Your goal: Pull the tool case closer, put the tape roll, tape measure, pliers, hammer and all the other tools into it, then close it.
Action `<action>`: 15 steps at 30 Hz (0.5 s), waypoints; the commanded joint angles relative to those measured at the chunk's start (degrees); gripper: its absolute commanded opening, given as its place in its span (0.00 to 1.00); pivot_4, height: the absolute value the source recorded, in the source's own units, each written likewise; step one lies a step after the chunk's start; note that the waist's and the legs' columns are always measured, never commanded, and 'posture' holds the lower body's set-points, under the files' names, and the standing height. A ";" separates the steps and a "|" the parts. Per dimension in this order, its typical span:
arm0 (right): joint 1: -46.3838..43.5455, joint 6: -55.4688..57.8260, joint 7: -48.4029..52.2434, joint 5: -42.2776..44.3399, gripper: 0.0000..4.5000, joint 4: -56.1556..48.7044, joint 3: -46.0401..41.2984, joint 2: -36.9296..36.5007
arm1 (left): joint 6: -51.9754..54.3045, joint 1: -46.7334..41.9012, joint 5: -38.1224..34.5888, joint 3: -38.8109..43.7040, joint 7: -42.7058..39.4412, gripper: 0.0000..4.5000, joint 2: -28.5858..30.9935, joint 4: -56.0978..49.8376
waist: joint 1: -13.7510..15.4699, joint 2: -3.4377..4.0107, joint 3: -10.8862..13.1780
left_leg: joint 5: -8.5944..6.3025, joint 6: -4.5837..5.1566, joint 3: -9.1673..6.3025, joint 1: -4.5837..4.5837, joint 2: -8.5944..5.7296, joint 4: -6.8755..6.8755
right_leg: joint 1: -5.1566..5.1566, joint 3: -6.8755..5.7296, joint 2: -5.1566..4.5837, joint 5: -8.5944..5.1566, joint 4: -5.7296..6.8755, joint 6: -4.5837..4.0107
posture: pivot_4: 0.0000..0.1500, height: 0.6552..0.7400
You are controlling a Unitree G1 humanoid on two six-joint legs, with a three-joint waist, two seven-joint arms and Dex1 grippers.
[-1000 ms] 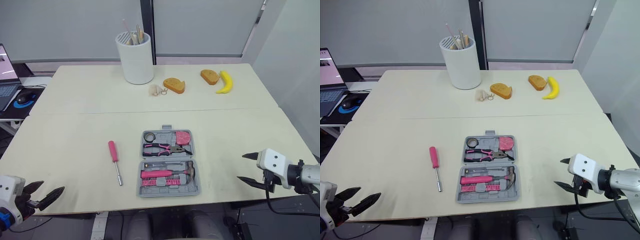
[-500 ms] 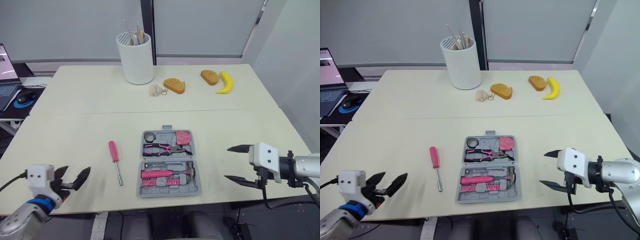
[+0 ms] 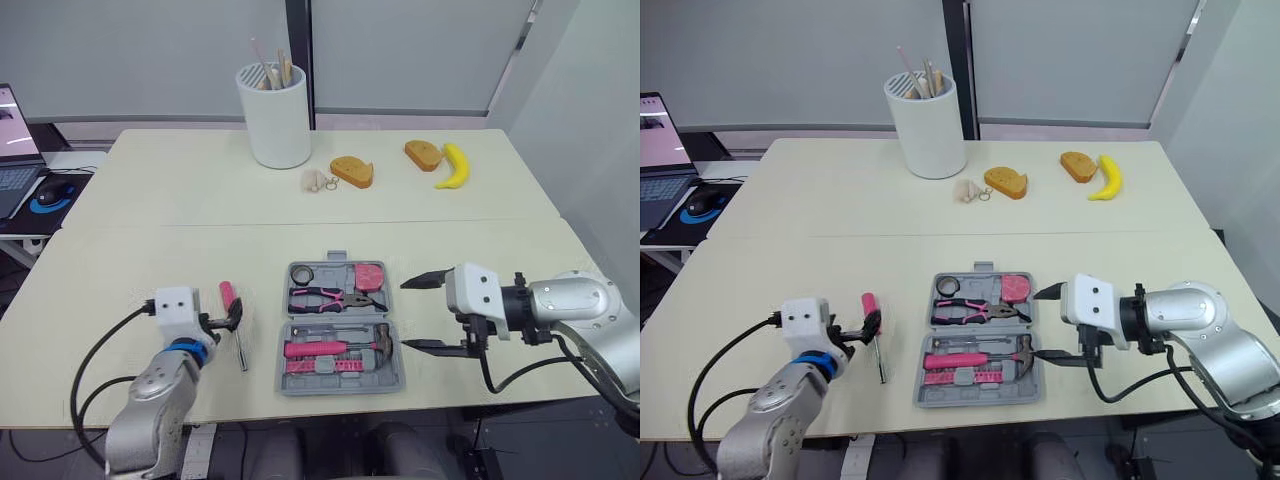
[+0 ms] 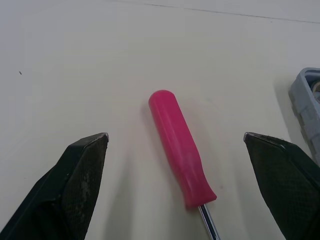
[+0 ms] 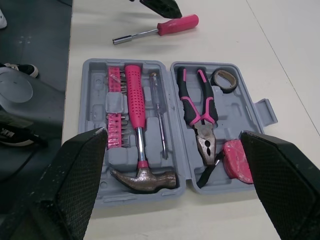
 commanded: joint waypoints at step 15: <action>-8.05 2.02 0.20 0.51 1.00 -0.35 4.24 1.72 | 6.26 -4.19 6.09 -3.41 4.99 0.37 -3.01 5.97 | 0.46 0.01 0.00 | 0.00 0.00 -0.04 0.00 0.00 0.00 | 0.02 -0.04 -0.02 0.01 0.00 0.00 | 1.00 1.00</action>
